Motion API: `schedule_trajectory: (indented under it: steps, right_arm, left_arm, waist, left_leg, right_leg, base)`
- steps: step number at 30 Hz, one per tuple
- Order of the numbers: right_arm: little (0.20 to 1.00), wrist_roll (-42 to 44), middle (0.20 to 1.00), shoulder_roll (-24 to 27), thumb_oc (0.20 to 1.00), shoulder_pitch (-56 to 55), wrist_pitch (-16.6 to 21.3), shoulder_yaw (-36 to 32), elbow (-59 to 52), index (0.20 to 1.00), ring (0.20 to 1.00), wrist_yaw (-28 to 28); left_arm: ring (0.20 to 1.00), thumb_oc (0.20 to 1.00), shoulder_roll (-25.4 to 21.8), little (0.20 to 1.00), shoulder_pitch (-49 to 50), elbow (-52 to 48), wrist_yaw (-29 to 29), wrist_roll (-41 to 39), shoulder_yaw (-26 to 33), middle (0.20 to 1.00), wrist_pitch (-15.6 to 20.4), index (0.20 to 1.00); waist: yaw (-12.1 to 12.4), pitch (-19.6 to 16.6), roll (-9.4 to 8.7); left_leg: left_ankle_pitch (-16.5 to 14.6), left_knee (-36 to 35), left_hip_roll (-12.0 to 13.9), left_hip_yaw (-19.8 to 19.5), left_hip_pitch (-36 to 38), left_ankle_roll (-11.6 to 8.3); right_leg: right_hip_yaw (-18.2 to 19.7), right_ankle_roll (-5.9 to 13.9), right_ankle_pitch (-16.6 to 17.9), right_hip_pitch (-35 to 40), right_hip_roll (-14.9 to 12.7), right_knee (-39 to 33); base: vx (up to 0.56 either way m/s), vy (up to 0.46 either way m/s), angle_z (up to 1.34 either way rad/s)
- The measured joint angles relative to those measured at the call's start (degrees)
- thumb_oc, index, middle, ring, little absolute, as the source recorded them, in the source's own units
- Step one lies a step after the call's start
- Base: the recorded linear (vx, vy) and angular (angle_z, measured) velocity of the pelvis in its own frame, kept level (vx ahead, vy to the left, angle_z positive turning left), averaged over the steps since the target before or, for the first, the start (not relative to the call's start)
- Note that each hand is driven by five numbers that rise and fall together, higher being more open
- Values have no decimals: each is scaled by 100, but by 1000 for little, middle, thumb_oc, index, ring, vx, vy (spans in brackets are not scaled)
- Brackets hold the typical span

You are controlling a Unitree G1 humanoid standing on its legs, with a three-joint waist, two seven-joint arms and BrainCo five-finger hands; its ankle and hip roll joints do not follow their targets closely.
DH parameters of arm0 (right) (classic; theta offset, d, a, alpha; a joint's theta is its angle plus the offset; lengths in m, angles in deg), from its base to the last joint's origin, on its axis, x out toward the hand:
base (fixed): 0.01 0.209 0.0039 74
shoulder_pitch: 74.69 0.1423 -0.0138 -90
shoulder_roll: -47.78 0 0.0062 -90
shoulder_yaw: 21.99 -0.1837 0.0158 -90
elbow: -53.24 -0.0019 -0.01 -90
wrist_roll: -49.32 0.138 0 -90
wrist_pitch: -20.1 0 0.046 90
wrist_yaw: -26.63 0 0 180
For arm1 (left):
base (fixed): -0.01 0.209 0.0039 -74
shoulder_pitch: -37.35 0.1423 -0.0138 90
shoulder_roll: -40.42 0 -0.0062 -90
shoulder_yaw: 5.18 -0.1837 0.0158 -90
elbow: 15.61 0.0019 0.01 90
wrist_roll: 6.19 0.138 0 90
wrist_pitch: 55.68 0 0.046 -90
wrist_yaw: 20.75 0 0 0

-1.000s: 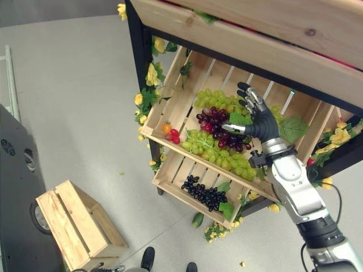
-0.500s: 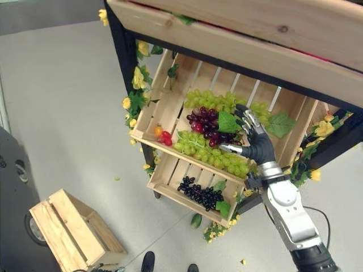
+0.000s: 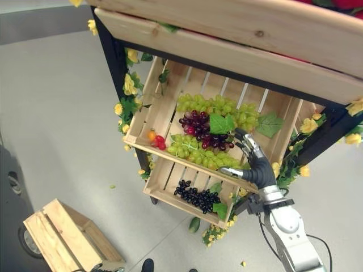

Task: Pick up the fruits from the basket on one side to the basket on the other side

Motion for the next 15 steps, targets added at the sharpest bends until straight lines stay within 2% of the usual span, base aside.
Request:
schedule_trajectory:
  steps: [5,6,9,11,15]
  right_arm:
    - [1000,1,1000,-62,1000,-622,41,6,52,1000,1000,-183]
    - [1000,-5,1000,-74,1000,-737,78,17,65,1000,1000,-219]
    - [1000,-40,1000,-156,1000,-789,98,-5,129,1000,1000,-218]
    - [1000,-124,1000,-329,1000,-800,288,0,368,1000,1000,-218]
    - [1000,-352,1000,-348,1000,-757,374,5,558,1000,1000,-208]
  left_arm:
    - [1000,1000,11,1000,-2,20,-11,15,80,1000,53,1000]
    - [1000,1000,22,1000,-10,53,-12,20,80,1000,73,1000]
    - [1000,1000,41,1000,-6,134,-18,152,79,1000,108,1000]
    - [1000,1000,80,1000,-36,207,-17,223,65,1000,134,1000]
    - [1000,1000,144,1000,-104,240,-35,229,-69,1000,158,1000]
  waist:
    - [-71,-147,7]
    - [-166,-182,4]
    - [-227,-251,45]
    - [-347,-320,32]
    - [-353,-370,13]
  left_leg:
    - [-82,-25,17,62,74,8]
    - [-89,-26,29,98,93,10]
    - [-102,-27,44,142,111,3]
    - [-106,-26,47,163,122,2]
    - [-122,-27,39,199,143,11]
  right_leg:
    - [71,7,-36,22,-8,-25]
    - [84,7,-35,27,-5,-26]
    - [86,8,-33,25,-1,-26]
    - [94,9,-30,24,-4,-21]
    - [151,10,-30,31,-13,-8]
  base:
    - [-28,39,-8]
    - [-27,31,-7]
    - [-33,46,-11]
    - [-27,64,-5]
    - [-20,47,-4]
